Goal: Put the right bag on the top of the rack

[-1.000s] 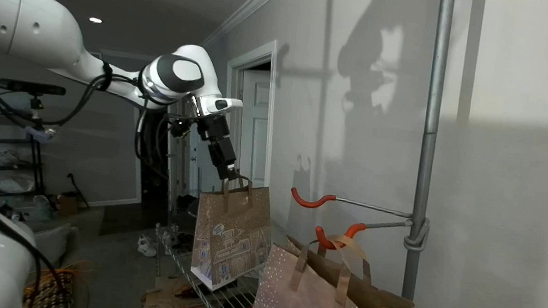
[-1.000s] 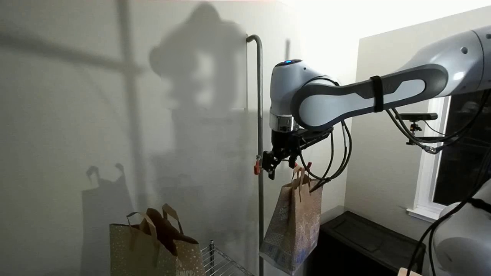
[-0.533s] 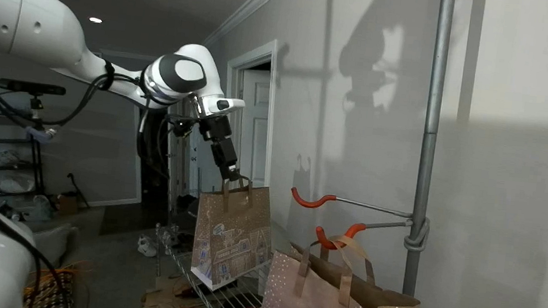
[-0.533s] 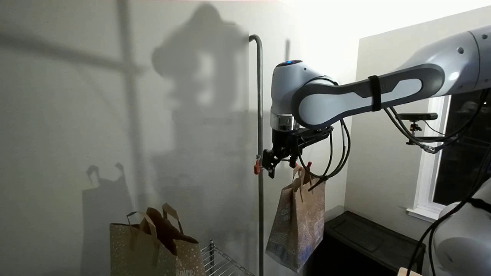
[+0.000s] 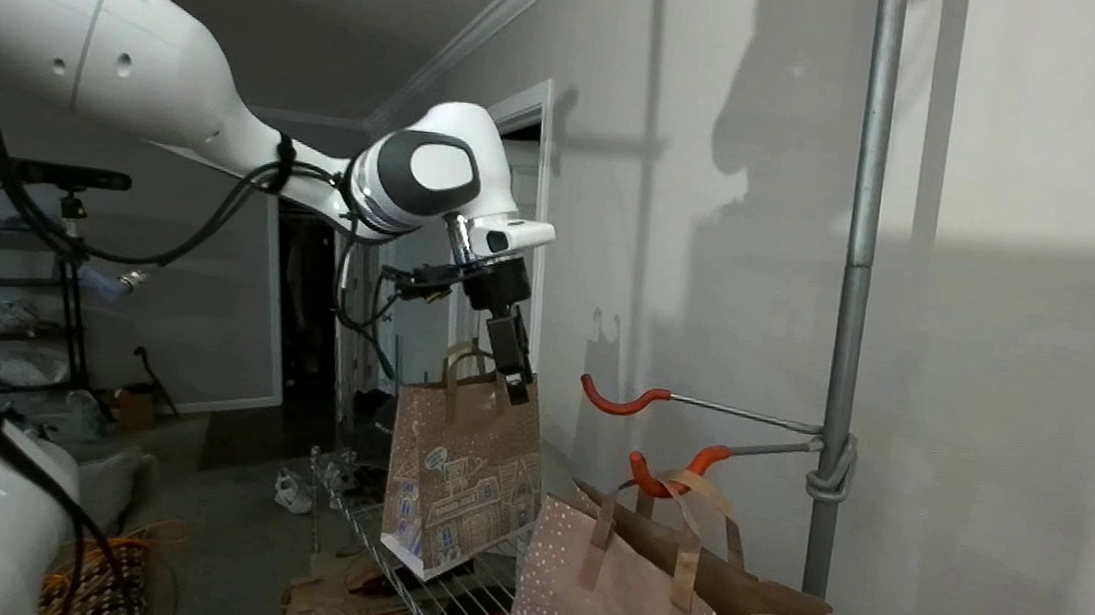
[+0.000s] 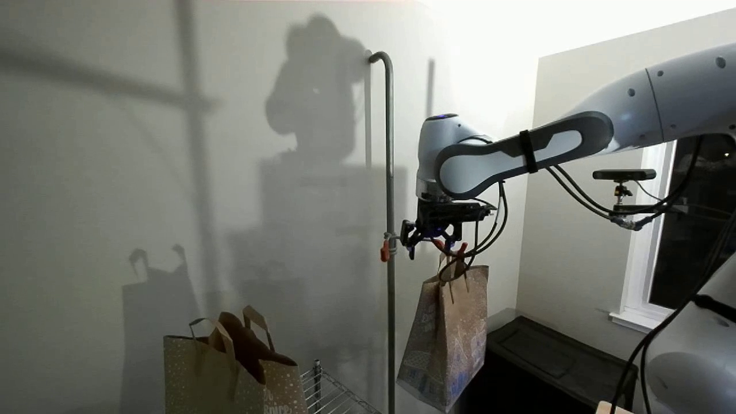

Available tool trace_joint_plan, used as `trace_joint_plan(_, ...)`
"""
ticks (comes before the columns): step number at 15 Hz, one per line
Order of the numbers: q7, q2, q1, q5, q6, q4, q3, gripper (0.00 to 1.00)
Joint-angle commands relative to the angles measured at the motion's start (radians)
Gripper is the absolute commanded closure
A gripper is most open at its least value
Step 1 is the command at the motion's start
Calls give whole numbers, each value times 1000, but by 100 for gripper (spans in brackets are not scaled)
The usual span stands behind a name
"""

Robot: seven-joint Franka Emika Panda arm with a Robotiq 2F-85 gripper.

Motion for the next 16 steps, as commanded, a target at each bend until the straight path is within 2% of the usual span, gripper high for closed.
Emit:
trace_joint_plan(1, 197, -1, -27, -70, 63, -40, -4, 0)
trace_joint_plan(7, 488, -13, -77, -215, 37, -71, -32, 0)
trace_joint_plan(8, 408, 12, -34, -174, 30, -39, -52, 0)
trace_joint_plan(10, 453, 11, -46, -202, 29, -47, -58, 0)
trace_joint_plan(16, 461, 8, -47, -203, 29, -50, -59, 0)
